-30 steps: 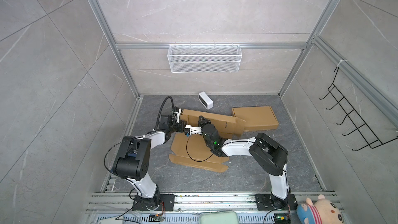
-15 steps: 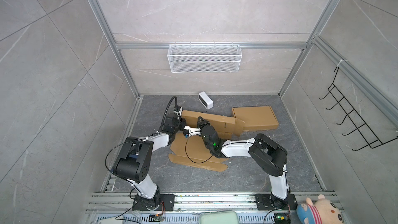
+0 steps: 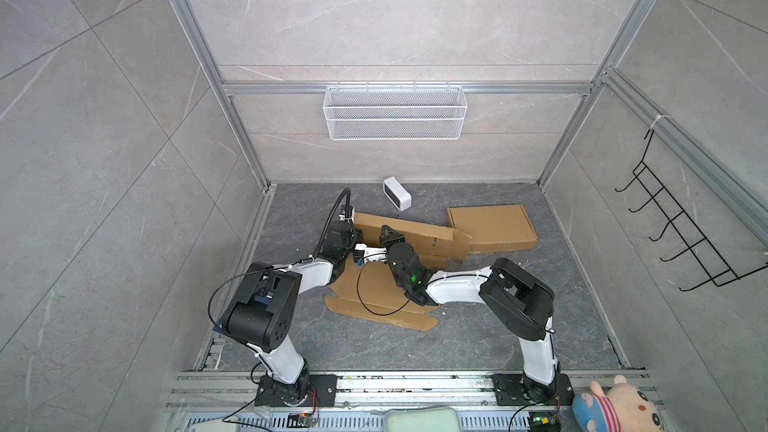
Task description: Fold the paper box
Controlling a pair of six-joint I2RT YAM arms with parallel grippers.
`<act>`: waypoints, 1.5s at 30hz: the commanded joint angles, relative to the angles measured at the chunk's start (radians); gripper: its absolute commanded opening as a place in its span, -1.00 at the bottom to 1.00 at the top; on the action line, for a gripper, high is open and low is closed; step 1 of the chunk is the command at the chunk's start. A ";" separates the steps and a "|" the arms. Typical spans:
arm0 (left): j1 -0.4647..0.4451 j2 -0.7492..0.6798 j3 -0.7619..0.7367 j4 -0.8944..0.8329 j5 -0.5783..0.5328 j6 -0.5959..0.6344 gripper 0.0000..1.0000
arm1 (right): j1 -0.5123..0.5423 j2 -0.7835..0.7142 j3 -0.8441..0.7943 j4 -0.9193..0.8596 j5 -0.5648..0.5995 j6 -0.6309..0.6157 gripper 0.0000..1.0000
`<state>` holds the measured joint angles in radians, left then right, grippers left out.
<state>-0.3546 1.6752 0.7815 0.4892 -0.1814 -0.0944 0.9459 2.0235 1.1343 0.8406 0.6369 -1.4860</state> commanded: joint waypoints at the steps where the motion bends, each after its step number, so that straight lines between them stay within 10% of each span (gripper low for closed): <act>1: -0.001 -0.017 -0.027 0.105 0.010 0.027 -1.00 | 0.005 -0.026 0.029 -0.098 -0.013 0.086 -0.51; 11: -0.001 -0.081 -0.096 0.109 -0.017 -0.002 -1.00 | -0.035 -0.328 0.023 -0.617 -0.204 0.575 0.07; 20: 0.000 -0.144 -0.089 -0.039 -0.014 0.018 -1.00 | -0.301 -0.575 0.201 -1.259 -0.442 1.710 0.07; 25: -0.001 -0.161 -0.074 -0.084 -0.008 0.022 -1.00 | -0.454 -0.553 0.305 -1.576 -0.684 2.081 -0.03; 45: -0.024 -0.173 -0.171 0.047 -0.024 0.005 -1.00 | -0.475 -0.410 0.337 -1.567 -0.772 2.222 0.33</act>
<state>-0.3691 1.5295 0.6216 0.5022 -0.1967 -0.0898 0.4706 1.5902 1.4345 -0.7292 -0.1181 0.7128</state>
